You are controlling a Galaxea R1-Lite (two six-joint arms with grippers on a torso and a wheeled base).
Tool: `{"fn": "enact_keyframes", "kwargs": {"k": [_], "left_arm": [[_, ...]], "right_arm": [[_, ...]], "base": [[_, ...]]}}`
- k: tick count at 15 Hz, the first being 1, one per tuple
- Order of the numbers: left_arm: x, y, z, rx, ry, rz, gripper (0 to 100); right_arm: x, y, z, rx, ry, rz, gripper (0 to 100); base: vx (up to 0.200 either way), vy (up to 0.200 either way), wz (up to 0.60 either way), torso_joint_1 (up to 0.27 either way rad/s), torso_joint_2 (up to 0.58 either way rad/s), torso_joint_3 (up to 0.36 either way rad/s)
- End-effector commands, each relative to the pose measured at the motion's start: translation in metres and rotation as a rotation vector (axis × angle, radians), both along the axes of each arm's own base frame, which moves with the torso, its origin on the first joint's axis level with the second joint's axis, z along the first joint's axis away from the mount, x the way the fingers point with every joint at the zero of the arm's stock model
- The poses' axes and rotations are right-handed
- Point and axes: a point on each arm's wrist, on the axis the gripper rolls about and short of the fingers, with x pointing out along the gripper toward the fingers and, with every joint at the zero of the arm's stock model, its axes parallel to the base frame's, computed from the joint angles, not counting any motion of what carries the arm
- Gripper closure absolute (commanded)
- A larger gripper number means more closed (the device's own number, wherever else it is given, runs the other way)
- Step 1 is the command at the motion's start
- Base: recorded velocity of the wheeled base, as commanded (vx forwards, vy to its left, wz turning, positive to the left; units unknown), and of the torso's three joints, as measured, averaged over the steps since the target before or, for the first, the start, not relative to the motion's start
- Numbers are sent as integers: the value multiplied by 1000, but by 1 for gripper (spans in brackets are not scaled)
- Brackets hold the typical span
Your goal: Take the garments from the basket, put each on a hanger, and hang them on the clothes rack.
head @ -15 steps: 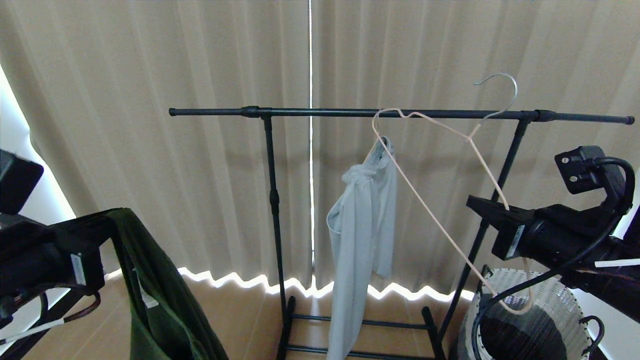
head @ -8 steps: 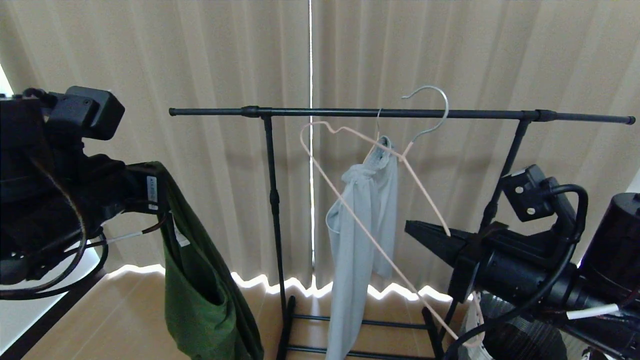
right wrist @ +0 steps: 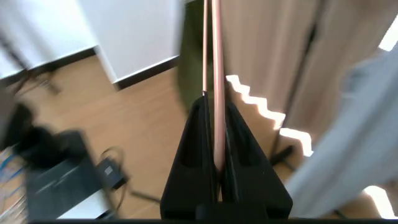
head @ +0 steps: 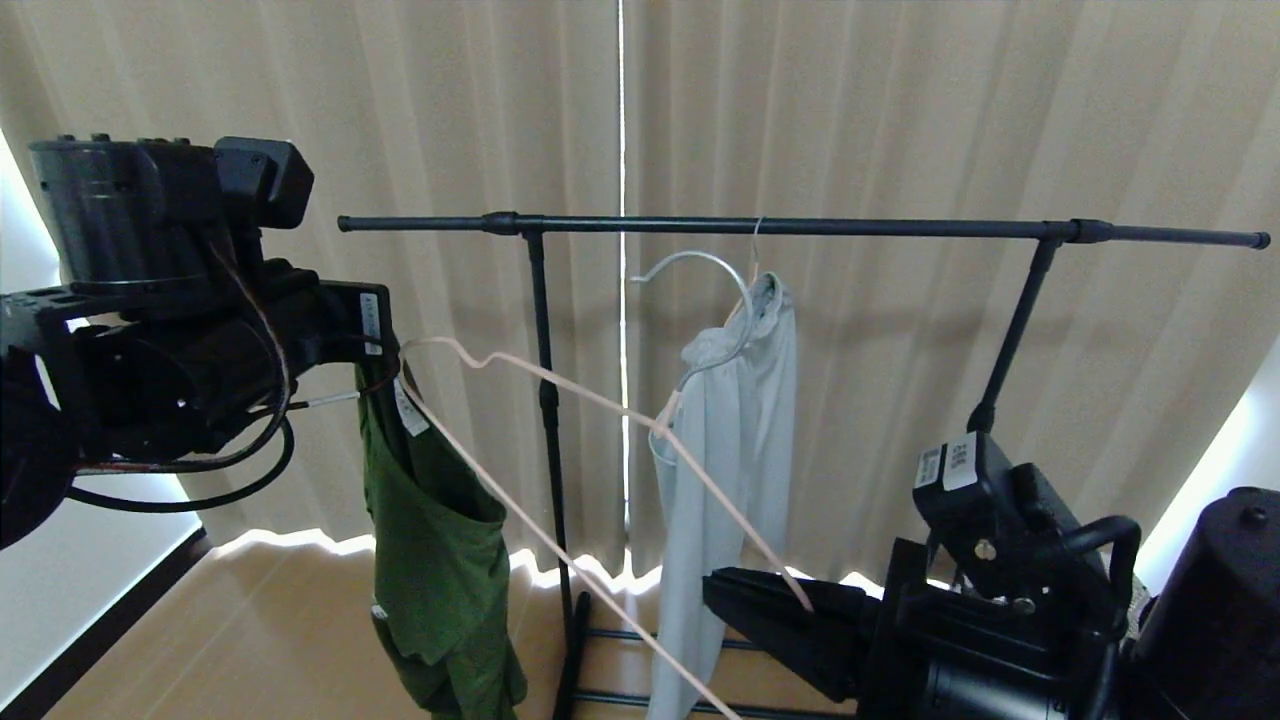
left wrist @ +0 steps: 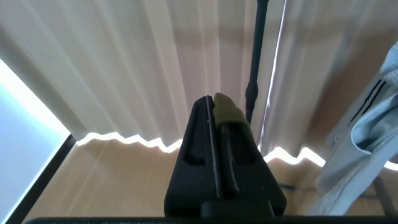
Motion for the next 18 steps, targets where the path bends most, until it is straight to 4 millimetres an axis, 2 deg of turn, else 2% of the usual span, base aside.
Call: {"fn": "enact_keyframes", "kwargs": {"k": [1,7,12,18], "left_arm": [[8,-3,-2,3,7,0,100],[5,-2,-4,-16,13,3,100],[-5,-1,-3,-21,8,-6,100],[-7,0,-3,-37,6,-5,100]], "right_arm": [[-6,7,-4,-14,8,37,100],[5,21,-8,-28,17,27,100],[24,38,-7,-18,7,-3,100],[27,43,-4,-10,0,0,100]], "base": [[0,0,0,0,0,0],[0,0,0,0,0,0],[0,0,0,0,0,0],[0,0,0,0,0,0]]}}
